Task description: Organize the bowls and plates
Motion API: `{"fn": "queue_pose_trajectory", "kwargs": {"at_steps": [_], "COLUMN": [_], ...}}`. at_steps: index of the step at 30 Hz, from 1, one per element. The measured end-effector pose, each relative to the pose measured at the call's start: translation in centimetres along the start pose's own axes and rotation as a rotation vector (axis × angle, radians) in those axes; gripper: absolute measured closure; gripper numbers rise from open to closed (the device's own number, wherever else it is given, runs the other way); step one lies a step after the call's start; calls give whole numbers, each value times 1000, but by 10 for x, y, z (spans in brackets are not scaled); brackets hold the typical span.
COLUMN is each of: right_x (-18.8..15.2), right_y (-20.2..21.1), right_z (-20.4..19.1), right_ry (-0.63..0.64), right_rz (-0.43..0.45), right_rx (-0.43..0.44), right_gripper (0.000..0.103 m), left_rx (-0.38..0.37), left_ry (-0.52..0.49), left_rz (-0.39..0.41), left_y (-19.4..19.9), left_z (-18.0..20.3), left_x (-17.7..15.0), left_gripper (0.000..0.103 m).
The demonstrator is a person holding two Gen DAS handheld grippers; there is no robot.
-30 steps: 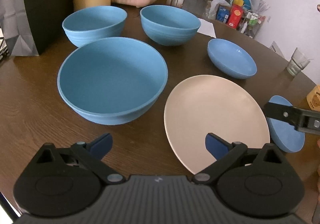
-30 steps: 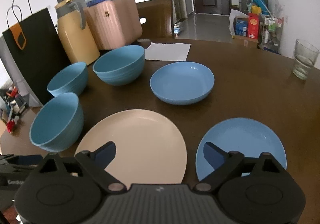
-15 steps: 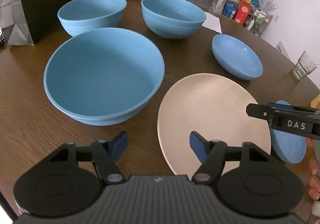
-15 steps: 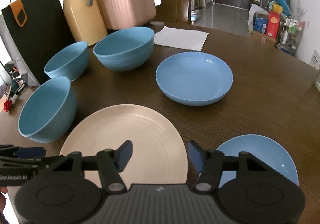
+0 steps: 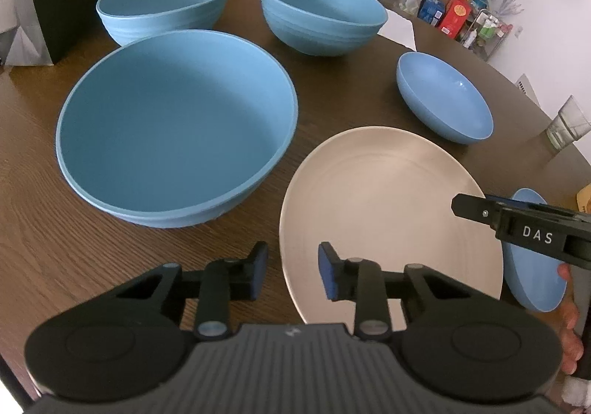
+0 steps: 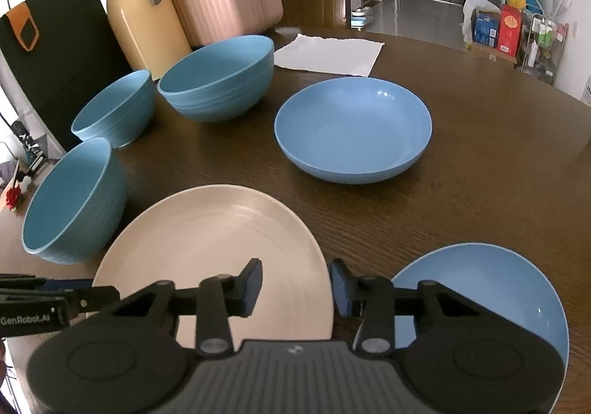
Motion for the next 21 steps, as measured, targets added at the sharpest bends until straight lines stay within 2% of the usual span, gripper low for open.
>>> {"fn": "queue_pose_trajectory", "kwargs": {"at_steps": [5,16,21], "right_x": [-1,-5,-6], "right_y": [-2,-5,-4], "right_z": [4,7,11], "right_ry": [-15,-23,-34], "right_rz": [-11,-14,-6], "right_rx": [6,-12,-19], "right_gripper": [70,75,83], "left_rx": [-9,4,14], "left_ry": [12,10,7], "left_rz": [-17,-16,-13], "left_y": [-4,-11,-13], "left_z": [1,1,2], "left_x": [0,3,4], "left_gripper": [83,90,90]}}
Point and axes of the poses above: each gripper's, at about its wrist camera, not at the fingertips, and y roughly against the way its jaws point, z to its right, x to its top, the point moved 5 cm from there along -y, roughly the way its jaws point, and after that the axes turned 11 degrees about -y, right-handed, at the moved point
